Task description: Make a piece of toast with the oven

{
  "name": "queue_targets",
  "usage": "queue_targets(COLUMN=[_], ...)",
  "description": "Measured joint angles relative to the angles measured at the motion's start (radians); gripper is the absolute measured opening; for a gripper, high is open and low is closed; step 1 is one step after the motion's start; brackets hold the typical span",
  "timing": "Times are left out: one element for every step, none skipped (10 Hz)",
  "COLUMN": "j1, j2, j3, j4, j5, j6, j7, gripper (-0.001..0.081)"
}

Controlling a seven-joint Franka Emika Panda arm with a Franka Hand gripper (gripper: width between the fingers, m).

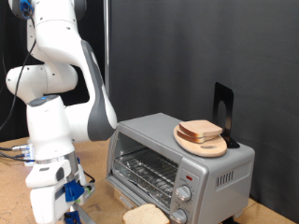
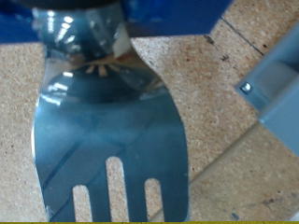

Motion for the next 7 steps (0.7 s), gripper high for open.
queue_targets(j1=[0.000,-0.003,-0.008,-0.012,-0.013,-0.014,-0.014], j2=[0.007,0.013,0.019,0.024,0.026,0.028,0.030], j3=[0.000,0.010,0.024,0.037,0.044,0.051,0.056], j4=[0.007,0.012,0.015,0.016,0.016,0.015,0.014], j5=[0.000,0.005,0.010,0.014,0.014,0.014,0.014], j6=[0.004,0.015,0.026,0.035,0.039,0.041,0.044], j7=[-0.001,-0.014,-0.027,-0.037,-0.041,-0.041,-0.041], gripper=[0.0366,0.0366,0.0366,0.0366,0.0366,0.0366,0.0366])
